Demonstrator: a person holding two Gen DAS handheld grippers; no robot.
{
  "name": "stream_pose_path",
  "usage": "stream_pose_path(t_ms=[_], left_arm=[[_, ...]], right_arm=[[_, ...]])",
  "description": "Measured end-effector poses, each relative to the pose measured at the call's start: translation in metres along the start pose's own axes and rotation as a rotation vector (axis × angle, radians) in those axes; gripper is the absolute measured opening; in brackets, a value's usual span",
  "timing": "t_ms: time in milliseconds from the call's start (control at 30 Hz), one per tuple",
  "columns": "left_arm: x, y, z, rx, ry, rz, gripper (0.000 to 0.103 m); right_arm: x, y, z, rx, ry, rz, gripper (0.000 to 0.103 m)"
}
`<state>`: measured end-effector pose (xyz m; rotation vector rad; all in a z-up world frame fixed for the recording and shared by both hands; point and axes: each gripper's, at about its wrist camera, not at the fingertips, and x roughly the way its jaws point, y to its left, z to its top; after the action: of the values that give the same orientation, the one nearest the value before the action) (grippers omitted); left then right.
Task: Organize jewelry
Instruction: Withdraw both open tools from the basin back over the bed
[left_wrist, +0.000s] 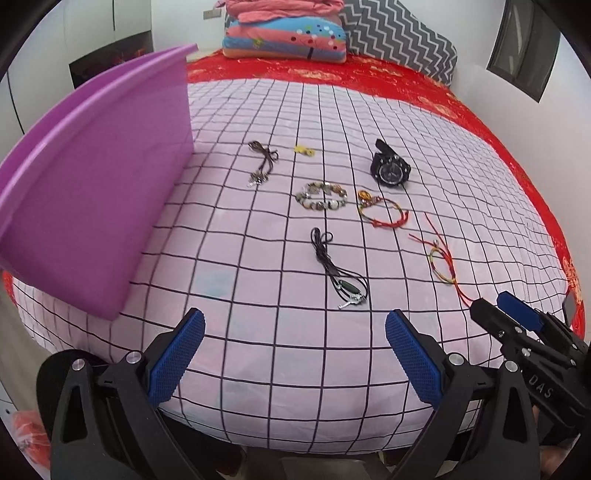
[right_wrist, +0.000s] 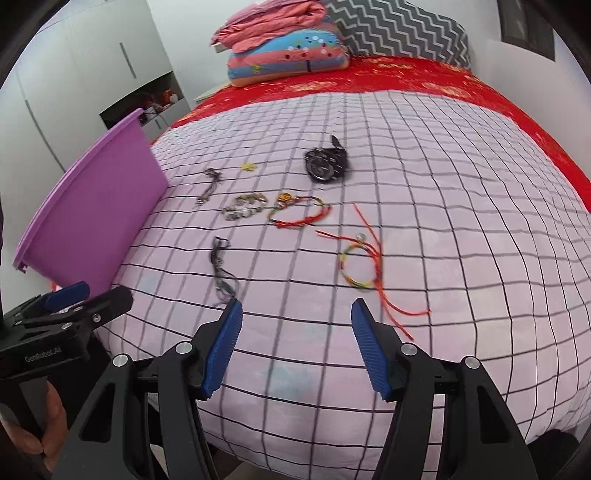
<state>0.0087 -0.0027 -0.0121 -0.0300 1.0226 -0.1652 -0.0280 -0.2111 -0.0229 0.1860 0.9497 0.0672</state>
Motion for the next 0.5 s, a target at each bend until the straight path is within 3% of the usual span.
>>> stream_pose_path(t_ms=[167,500], left_arm=[[0.015,-0.005,-0.001,-0.005,0.017,0.011,0.096],[0.049,-0.017,0.010,-0.016,0.041,0.019,0.096]], right_arm=[[0.011,-0.024,-0.001,0.053,0.010,-0.022,0.059],[0.043,-0.040,0.010,0.030,0.025,-0.045,0.059]])
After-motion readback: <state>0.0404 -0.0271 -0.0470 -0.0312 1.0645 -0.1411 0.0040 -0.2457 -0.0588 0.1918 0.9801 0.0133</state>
